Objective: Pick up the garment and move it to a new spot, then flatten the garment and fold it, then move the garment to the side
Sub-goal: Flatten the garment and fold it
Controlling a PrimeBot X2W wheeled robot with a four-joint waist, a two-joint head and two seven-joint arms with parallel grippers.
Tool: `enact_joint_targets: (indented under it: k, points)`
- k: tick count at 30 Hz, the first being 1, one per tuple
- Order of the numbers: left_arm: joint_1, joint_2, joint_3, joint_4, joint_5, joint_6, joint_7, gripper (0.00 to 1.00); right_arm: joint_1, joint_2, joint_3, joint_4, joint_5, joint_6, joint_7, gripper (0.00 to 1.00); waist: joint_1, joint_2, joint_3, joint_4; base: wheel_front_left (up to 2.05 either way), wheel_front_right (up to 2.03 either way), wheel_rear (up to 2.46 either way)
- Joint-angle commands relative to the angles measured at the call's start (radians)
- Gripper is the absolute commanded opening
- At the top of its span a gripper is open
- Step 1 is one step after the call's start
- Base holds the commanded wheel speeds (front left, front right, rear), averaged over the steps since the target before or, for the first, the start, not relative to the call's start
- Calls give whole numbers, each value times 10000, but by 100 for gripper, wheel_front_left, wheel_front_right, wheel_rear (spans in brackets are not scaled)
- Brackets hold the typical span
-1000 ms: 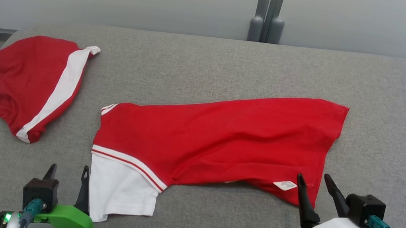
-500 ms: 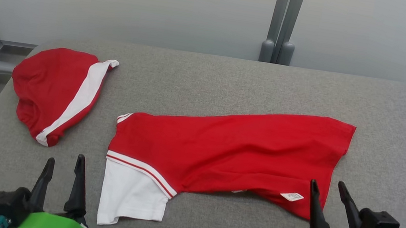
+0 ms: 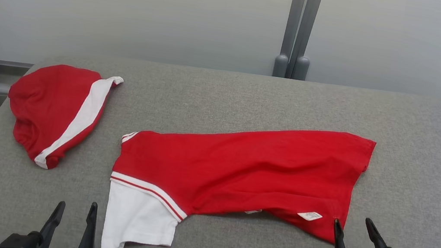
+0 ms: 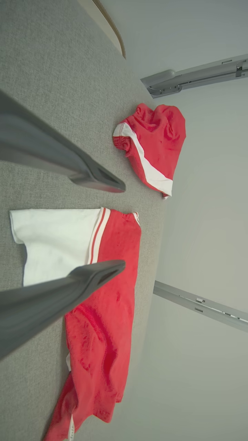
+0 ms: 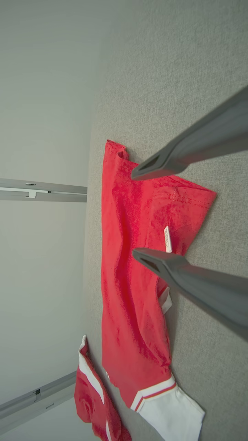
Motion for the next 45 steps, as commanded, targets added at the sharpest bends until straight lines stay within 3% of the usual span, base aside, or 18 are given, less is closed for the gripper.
enact_joint_targets:
  k: [1, 26, 38, 45]
  points:
    - [135, 91, -75, 124, 149, 36, -10, 100, 203, -24, -65, 54, -106, -3, -50, 100, 0, 0, -17, -52, 0, 0, 0]
    - [-204, 270, -199, 878, -323, -80, 613, 100, 84, -34, -338, 80, 37, -3, 313, 100, 0, 0, 110, -282, 0, 0, 0]
    - [-1125, 552, -651, 2248, -693, 168, 3674, 100, -1394, -24, -771, -165, -596, -3, 3266, 100, 0, 0, 452, -394, 0, 0, 0]
    - [-1742, 397, -780, 2906, -789, 200, 4112, 100, -2074, -30, -701, 140, -1131, -3, 4194, 100, 0, 0, 810, -450, 0, 0, 0]
